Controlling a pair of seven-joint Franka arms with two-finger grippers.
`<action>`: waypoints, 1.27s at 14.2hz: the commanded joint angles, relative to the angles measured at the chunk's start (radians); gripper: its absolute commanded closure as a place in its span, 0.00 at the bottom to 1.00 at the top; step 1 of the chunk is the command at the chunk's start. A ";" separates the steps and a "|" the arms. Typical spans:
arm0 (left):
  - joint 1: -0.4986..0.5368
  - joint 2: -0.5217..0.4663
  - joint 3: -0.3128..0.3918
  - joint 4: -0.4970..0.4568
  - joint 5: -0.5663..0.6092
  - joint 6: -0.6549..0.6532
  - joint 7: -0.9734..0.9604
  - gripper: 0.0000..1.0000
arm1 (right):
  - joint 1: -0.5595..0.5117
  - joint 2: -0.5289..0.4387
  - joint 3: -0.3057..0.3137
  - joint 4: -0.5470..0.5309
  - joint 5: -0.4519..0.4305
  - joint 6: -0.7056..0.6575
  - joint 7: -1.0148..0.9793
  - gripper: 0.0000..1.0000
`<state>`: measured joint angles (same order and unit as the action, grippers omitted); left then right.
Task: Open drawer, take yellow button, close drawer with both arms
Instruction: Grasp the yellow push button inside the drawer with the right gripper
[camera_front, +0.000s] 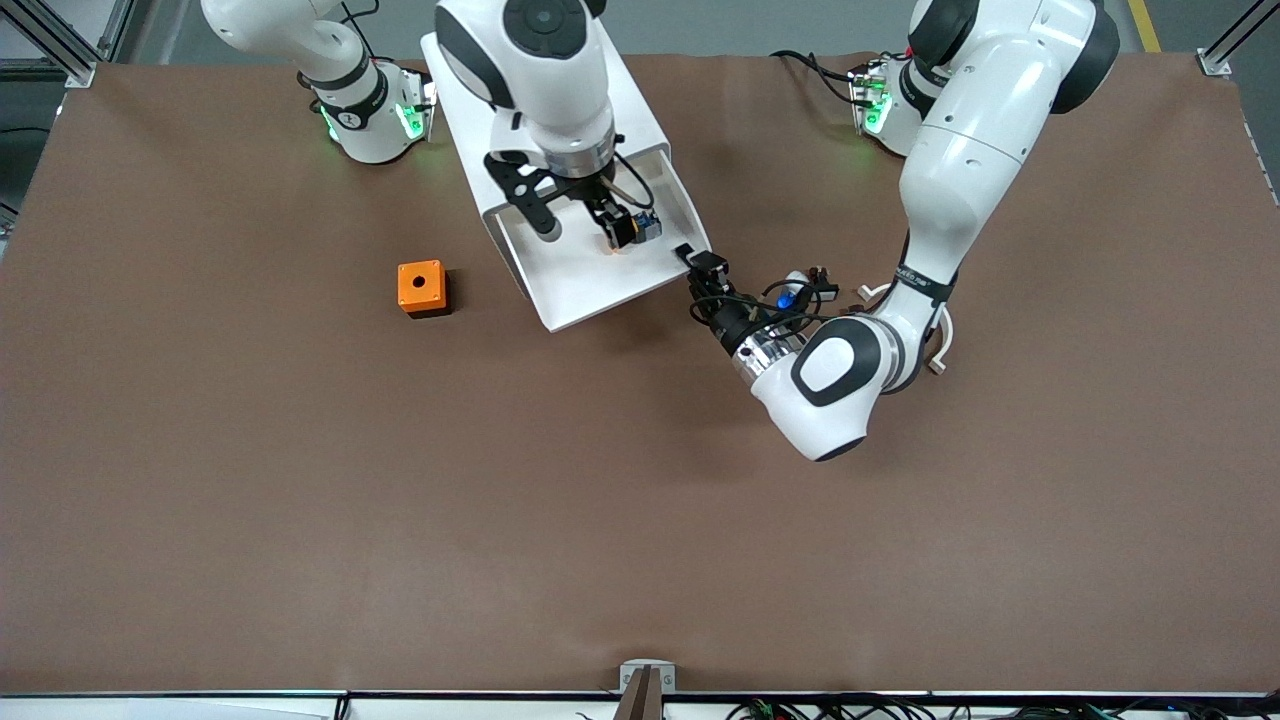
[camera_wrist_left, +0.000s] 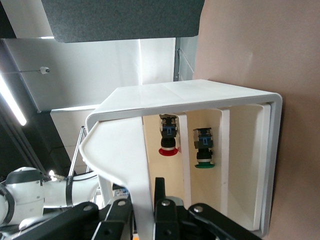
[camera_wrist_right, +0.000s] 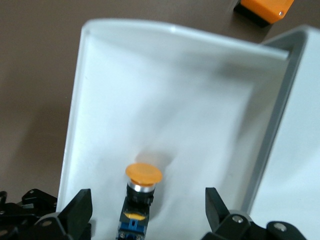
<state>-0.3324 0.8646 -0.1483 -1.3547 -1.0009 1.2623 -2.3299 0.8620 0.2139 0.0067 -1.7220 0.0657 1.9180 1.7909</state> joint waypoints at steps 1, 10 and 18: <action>0.015 0.008 0.003 0.009 -0.013 0.000 -0.009 0.87 | 0.049 0.061 -0.013 0.015 -0.047 0.045 0.112 0.00; 0.038 -0.002 0.004 0.048 -0.013 0.026 0.309 0.03 | 0.074 0.136 -0.011 0.064 -0.040 0.113 0.228 0.33; 0.024 -0.004 0.067 0.138 0.002 0.187 0.898 0.01 | 0.042 0.133 -0.011 0.108 -0.030 0.070 0.109 1.00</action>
<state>-0.2912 0.8637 -0.1135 -1.2389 -1.0009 1.4031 -1.5499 0.9386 0.3375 -0.0009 -1.6568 0.0282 2.0289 1.9816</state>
